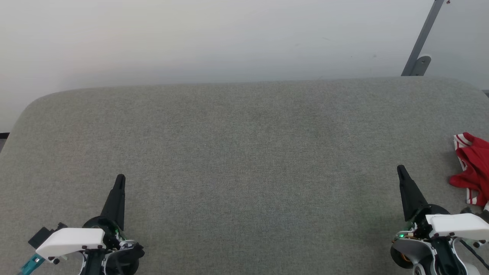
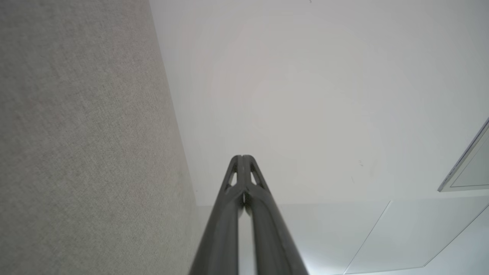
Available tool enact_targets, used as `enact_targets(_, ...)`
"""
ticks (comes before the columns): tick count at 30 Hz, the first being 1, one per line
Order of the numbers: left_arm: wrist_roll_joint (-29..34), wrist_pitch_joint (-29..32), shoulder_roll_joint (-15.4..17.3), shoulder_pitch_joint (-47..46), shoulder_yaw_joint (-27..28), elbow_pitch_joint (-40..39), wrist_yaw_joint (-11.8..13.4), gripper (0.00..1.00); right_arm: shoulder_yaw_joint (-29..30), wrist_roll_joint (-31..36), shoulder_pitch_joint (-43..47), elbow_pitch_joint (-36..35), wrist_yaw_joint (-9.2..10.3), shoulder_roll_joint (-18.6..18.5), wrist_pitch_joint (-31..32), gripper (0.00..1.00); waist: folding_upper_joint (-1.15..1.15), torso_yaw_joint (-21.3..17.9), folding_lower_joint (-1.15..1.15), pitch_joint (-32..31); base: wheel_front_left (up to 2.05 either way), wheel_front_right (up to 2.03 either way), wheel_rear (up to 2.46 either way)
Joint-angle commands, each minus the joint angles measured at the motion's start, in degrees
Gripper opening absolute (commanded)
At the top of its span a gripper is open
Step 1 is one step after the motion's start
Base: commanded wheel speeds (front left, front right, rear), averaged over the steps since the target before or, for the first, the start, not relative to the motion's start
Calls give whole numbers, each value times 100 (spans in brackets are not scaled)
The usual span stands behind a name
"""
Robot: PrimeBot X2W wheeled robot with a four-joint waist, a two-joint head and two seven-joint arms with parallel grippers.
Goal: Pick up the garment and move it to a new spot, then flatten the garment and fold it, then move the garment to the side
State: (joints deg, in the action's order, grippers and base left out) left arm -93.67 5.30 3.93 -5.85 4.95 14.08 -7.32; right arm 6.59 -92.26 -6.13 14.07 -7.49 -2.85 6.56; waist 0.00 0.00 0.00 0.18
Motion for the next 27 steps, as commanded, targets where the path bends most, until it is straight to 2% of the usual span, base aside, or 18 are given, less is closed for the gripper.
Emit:
enact_targets(1,6,25,4,-62,22,-3,-30,0,1,-19,-33,5,0,10,21,0,0,0,0,0,0,0,0)
enact_targets(27,43,60,-28,-67,62,-1,-31,0,1,-21,-33,6,0,10,17,0,0,0,0,0,0,0,0)
